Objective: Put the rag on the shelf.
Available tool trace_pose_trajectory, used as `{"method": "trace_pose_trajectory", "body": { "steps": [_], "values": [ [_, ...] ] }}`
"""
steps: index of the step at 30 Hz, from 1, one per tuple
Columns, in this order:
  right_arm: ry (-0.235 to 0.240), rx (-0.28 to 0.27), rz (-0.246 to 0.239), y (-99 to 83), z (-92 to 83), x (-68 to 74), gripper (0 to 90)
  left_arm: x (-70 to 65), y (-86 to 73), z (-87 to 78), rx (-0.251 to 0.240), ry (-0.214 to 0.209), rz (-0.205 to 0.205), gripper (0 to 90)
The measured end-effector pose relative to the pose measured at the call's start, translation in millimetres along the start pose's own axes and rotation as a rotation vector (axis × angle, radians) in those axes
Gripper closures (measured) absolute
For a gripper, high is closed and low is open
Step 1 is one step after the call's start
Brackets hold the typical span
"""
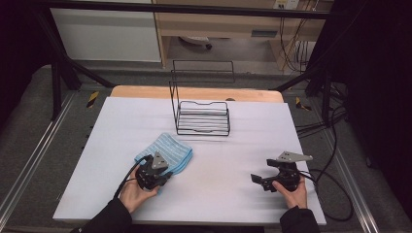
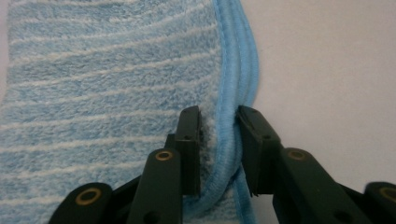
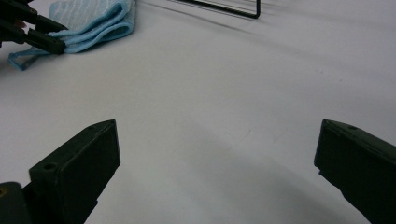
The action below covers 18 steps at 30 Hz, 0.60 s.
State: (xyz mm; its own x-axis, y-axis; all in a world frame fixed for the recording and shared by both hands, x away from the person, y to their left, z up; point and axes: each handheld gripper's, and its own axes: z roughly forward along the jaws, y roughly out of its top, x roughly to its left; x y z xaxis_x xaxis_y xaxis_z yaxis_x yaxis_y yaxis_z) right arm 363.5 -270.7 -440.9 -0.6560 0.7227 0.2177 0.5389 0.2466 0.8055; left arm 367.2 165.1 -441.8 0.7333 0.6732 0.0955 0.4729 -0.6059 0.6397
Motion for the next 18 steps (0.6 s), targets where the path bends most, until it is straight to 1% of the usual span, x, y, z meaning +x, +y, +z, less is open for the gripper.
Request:
{"method": "trace_pose_trajectory", "body": {
  "steps": [3,8,11,13,16,17,18],
  "values": [
    [0.0,0.009,0.0,-0.4,0.0,0.8,0.9,2.1,0.0,-0.4,0.0,-0.007,-0.01,72.4],
    [-0.004,0.009,0.0,-0.3,0.4,0.3,1.0,6.6,1.6,-0.2,0.003,-0.03,-0.041,75.4],
    [0.001,0.015,0.001,-0.2,0.5,0.8,1.0,7.2,1.5,-0.9,0.002,-0.034,-0.038,77.3],
    [-0.003,0.014,-0.003,-0.3,0.2,0.4,1.0,8.3,0.9,-1.5,-0.005,-0.041,-0.046,78.7],
    [-0.004,0.009,-0.006,0.0,-0.3,-0.3,1.0,11.8,-0.6,-3.2,-0.02,-0.065,-0.072,79.9],
    [-0.004,0.009,-0.006,0.0,-0.3,-0.3,1.0,13.9,-0.9,-4.5,-0.026,-0.077,-0.087,79.9],
    [-0.004,0.01,-0.005,0.0,-0.3,-0.2,1.0,16.8,-1.5,-5.9,-0.039,-0.096,-0.111,80.2]
  ]
}}
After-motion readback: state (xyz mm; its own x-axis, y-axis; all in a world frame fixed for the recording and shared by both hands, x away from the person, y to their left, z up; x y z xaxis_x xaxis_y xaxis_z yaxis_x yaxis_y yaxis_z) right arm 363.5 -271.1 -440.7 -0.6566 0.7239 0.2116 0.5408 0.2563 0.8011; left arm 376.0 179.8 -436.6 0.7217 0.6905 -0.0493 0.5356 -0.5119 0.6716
